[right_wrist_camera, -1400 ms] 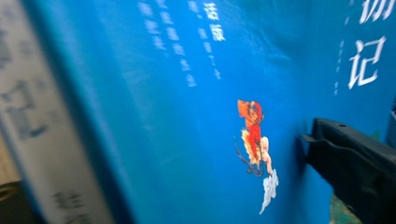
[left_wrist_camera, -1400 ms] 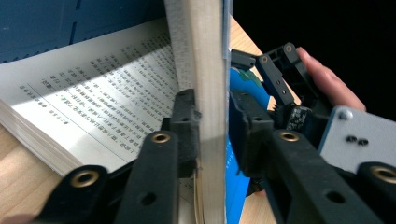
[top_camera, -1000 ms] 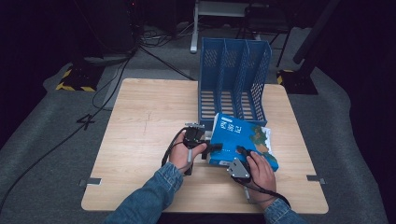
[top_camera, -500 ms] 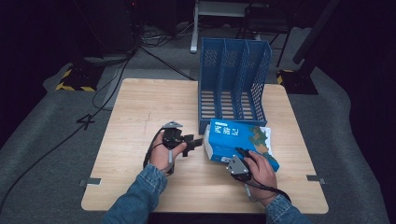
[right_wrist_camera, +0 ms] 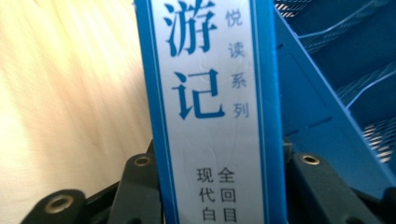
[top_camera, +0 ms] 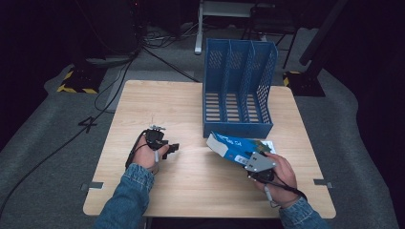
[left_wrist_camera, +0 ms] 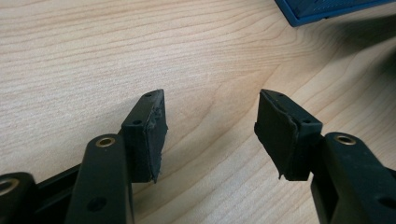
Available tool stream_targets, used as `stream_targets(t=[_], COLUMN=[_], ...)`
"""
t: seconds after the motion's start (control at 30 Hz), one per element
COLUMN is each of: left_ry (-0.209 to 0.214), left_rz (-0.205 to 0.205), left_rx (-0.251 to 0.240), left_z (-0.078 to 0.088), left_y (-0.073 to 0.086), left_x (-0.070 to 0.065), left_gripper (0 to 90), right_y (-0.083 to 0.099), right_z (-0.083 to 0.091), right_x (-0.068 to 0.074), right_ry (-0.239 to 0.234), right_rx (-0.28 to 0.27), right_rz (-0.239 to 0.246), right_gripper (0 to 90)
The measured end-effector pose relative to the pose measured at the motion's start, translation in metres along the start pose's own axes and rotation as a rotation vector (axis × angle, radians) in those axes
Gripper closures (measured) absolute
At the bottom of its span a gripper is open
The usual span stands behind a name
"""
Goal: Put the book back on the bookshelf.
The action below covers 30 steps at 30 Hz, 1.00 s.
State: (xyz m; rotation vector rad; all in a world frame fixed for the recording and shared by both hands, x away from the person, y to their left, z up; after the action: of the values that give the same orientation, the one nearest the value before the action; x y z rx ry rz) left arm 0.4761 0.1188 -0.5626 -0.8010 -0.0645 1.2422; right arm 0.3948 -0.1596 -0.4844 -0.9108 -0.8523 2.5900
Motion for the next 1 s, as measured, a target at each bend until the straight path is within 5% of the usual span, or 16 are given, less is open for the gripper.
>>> stream_targets(t=[0.17,0.27,0.33,0.37,0.43,0.87,1.0], left_ry=[0.024,0.011,0.011,0.016,0.032,0.064,0.070], left_rz=[-0.041,-0.091,-0.095,-0.096,-0.094,-0.102,-0.112], left_rx=[-0.033,-0.040,-0.044,-0.050,-0.066,-0.109,-0.121], left_z=[-0.006,-0.010,-0.010,-0.011,-0.012,-0.016,-0.018], left_y=[-0.002,-0.002,-0.003,-0.003,-0.005,-0.008,-0.009], left_x=[-0.006,-0.008,-0.009,-0.008,-0.008,-0.008,-0.009], left_gripper=[42.0,42.0,42.4,42.6,42.6,42.1,41.5], right_y=[0.000,0.001,0.002,0.005,0.007,0.023,0.022], right_z=[0.023,0.036,0.042,0.053,0.060,0.086,0.090], right_x=[-0.015,-0.026,-0.031,-0.041,-0.048,-0.080,-0.085], right_ry=[-0.115,-0.150,-0.163,-0.178,-0.186,-0.205,-0.209], right_rx=[-0.101,-0.166,-0.192,-0.238,-0.273,-0.431,-0.464], right_rz=[-0.175,-0.268,-0.306,-0.374,-0.424,-0.658,-0.690], right_gripper=[61.3,61.5,61.6,61.7,61.7,62.0,62.0])
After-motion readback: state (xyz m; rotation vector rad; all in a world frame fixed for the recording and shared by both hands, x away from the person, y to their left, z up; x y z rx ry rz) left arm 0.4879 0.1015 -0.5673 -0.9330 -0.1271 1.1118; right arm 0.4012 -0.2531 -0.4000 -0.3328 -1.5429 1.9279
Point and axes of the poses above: each handheld gripper's, and its own axes: z roughly backward along the jaws, y roughly out of its underside, x roughly to its left, the point moved 10 cm from there along -z, roughly forward along the jaws, and after that the axes turned 4 degrees about z, right-handed, at the moved point
